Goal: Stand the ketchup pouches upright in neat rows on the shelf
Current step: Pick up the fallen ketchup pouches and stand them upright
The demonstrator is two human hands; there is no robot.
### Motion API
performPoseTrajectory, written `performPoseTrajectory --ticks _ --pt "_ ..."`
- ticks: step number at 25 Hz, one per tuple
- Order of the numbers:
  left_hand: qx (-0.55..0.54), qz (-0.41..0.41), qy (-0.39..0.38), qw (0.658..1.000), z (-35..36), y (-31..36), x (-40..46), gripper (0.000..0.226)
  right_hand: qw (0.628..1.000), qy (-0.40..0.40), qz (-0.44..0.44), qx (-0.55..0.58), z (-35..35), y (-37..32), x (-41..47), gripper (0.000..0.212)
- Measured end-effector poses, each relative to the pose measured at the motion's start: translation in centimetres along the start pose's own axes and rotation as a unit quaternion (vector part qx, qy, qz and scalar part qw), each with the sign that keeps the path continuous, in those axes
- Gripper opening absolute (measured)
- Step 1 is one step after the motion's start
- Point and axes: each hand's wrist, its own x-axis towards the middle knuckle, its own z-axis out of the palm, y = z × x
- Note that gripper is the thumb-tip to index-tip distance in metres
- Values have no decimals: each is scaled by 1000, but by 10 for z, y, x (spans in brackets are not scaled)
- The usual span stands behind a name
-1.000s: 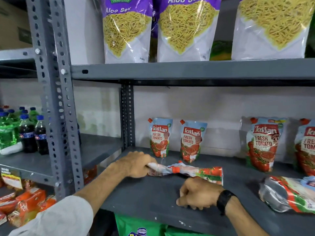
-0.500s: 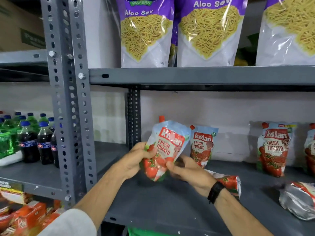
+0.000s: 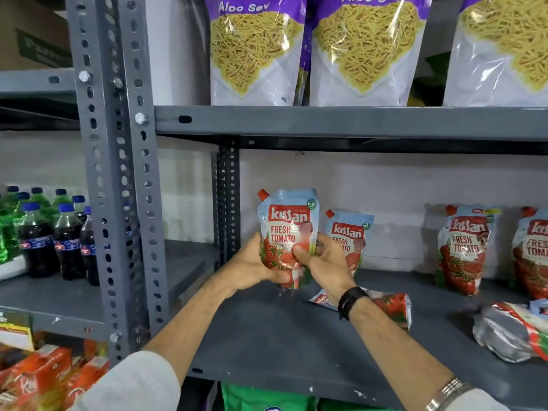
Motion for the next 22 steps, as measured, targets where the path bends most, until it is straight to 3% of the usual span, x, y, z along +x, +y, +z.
performPoseTrajectory --ticks 9,19,22 --pt "53 -14 42 998 2 -38 2 100 998 -38 21 -55 0 25 -6 31" --pt "55 -28 21 998 10 -77 -6 104 990 -86 54 -100 1 50 -17 40" --pt "101 -74 16 992 8 -71 -12 104 974 -127 64 -174 -10 48 -20 51"
